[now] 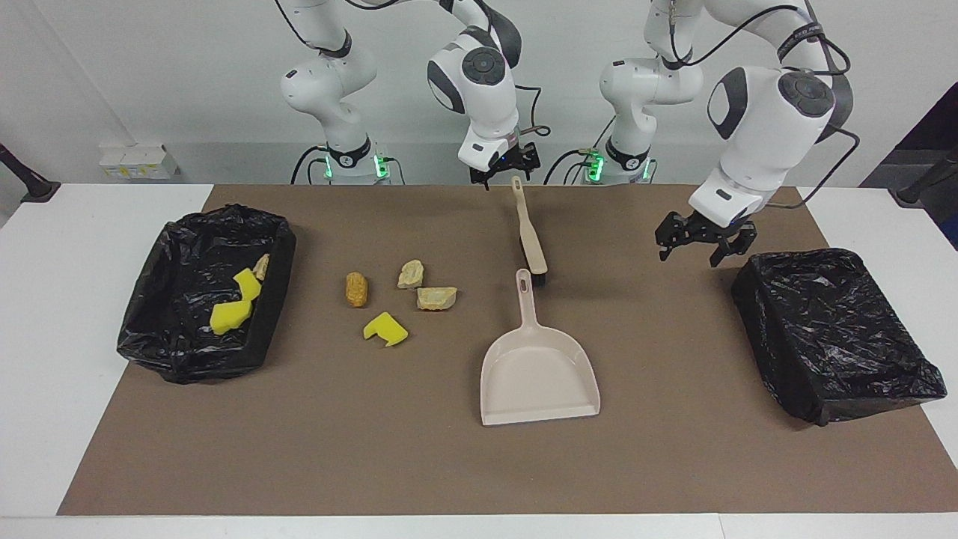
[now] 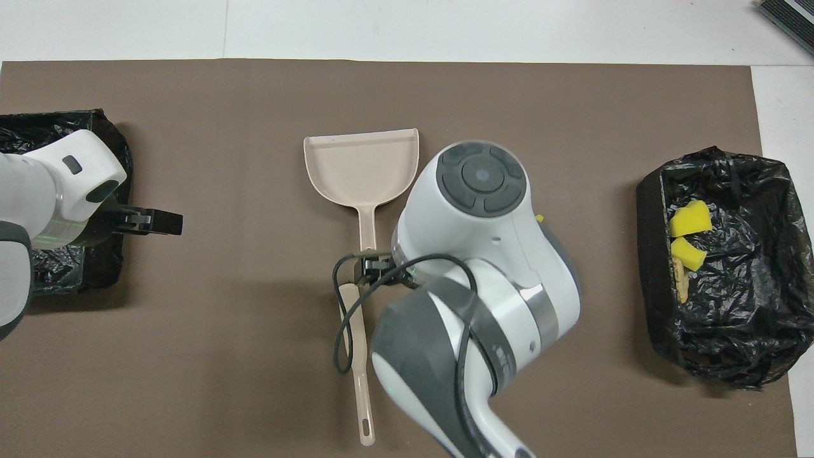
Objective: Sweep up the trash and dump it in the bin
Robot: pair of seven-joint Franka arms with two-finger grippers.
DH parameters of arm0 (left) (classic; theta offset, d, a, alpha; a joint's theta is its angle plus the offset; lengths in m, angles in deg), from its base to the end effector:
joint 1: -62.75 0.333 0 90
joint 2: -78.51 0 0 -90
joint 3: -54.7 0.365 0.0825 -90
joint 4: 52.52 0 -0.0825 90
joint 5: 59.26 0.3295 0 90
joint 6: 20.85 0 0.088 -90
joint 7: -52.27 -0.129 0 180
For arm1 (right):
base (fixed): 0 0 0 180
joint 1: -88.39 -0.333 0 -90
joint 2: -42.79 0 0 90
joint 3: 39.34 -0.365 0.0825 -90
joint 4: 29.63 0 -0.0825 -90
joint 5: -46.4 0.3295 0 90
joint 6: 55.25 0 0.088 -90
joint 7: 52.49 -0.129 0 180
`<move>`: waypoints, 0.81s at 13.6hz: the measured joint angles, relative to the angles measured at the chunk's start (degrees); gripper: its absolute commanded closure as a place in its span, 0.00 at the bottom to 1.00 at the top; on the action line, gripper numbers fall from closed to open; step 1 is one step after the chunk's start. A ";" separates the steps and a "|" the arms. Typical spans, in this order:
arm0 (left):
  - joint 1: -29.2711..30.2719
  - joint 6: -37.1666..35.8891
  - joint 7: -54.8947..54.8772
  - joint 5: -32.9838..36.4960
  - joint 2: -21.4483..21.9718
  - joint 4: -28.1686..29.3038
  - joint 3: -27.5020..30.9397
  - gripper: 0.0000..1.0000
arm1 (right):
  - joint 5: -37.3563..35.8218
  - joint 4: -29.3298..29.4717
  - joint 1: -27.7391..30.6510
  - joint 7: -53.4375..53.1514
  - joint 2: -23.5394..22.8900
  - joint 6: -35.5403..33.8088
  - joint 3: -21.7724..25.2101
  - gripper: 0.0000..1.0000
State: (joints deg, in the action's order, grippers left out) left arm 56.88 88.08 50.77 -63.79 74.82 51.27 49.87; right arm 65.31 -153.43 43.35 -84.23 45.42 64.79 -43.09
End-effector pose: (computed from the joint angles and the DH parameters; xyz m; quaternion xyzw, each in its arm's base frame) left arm 0.5257 -0.1056 0.5454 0.9947 -0.0938 0.0095 0.0411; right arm 0.2979 0.3740 0.4737 -0.9881 -0.0635 0.0978 0.1005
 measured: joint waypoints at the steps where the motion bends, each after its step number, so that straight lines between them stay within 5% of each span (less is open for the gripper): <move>1: -1.28 -0.30 0.93 -0.42 -2.72 -2.32 -0.07 0.00 | 0.02 -1.57 -1.83 -1.31 -0.31 2.91 -0.02 0.00; 6: -11.14 5.17 14.73 -0.52 -12.83 -8.27 -0.38 0.00 | 0.03 -3.82 -3.86 -2.25 -7.09 13.00 -0.01 0.00; 7: -13.03 7.05 18.40 -0.51 -13.50 -8.29 -0.42 0.00 | 0.03 -3.77 -3.87 -2.24 -7.92 13.60 -0.01 0.04; 9: -16.32 9.29 24.83 -0.51 -14.60 -8.17 -0.46 0.00 | 0.03 -3.68 -3.89 -2.23 -8.17 13.80 -0.01 0.31; 11: -18.67 11.00 28.31 -0.50 -15.53 -7.20 -0.48 0.00 | 0.03 -3.56 -4.32 -2.20 -8.00 13.80 -0.01 0.36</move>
State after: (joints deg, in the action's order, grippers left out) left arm 38.21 99.08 79.08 -64.28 59.29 44.08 49.38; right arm 65.34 -156.99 39.03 -86.43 37.43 78.58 -43.10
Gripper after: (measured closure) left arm 0.000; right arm 0.154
